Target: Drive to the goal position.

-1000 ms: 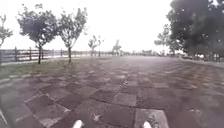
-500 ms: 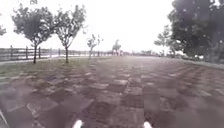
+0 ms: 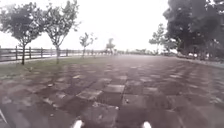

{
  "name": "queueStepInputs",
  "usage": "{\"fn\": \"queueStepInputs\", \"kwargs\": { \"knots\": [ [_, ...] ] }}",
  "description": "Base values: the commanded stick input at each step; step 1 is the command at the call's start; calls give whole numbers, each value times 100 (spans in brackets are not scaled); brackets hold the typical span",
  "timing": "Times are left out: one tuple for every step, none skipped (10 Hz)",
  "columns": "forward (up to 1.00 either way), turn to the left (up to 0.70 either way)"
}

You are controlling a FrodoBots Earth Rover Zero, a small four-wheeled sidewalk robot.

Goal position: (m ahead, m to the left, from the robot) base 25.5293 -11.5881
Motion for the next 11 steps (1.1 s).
{"fn": "queueStepInputs", "kwargs": {
  "knots": [
    [85, 0],
    [85, 0],
    [85, -15],
    [85, -34],
    [85, -34],
    [85, -34],
    [85, -34],
    [85, -31],
    [85, -22],
    [85, -11],
    [85, 0]
  ]
}}
